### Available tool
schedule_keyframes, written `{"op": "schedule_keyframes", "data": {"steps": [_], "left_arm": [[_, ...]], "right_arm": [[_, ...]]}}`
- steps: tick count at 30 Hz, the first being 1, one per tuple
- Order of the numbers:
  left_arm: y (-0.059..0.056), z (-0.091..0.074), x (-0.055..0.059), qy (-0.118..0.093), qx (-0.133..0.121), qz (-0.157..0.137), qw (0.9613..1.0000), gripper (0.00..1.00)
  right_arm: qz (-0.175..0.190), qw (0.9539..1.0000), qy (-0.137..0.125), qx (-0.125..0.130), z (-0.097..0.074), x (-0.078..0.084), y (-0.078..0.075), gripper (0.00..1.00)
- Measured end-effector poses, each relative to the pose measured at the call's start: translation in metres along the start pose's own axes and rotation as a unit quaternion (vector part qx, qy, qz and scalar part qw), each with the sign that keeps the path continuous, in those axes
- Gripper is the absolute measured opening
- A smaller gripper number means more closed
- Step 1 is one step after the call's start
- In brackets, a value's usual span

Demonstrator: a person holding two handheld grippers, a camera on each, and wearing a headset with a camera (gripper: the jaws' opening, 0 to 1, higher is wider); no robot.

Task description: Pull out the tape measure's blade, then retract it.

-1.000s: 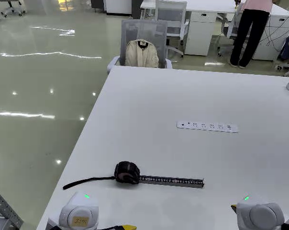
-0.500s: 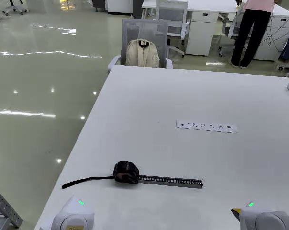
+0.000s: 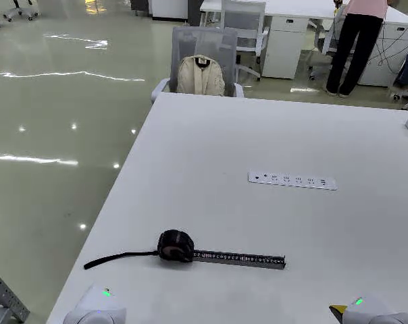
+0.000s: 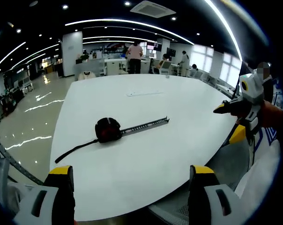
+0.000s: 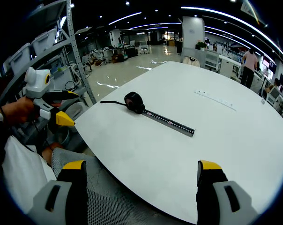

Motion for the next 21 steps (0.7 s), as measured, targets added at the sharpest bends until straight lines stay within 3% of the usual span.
{"op": "schedule_keyframes", "data": {"steps": [9, 21], "left_arm": [[-0.001, 0.005, 0.001, 0.013, -0.035, -0.022, 0.999, 1.0], [0.001, 0.009, -0.001, 0.012, -0.068, -0.046, 0.9965, 0.94]], "right_arm": [[-0.012, 0.9999, 0.008, -0.008, 0.011, -0.003, -0.006, 1.0], [-0.014, 0.9996, 0.017, -0.015, 0.019, -0.001, -0.014, 0.99]]}}
Point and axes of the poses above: the centre of the closed fingertips' face, and the gripper's own axes: z roughly forward along the fingers, y roughly to its left, x roughly out of its underside, the point moved 10 cm from there along -z, roughly backward along the fingers, and after that the axes turned 9 degrees about x, right-handed, at the moved point
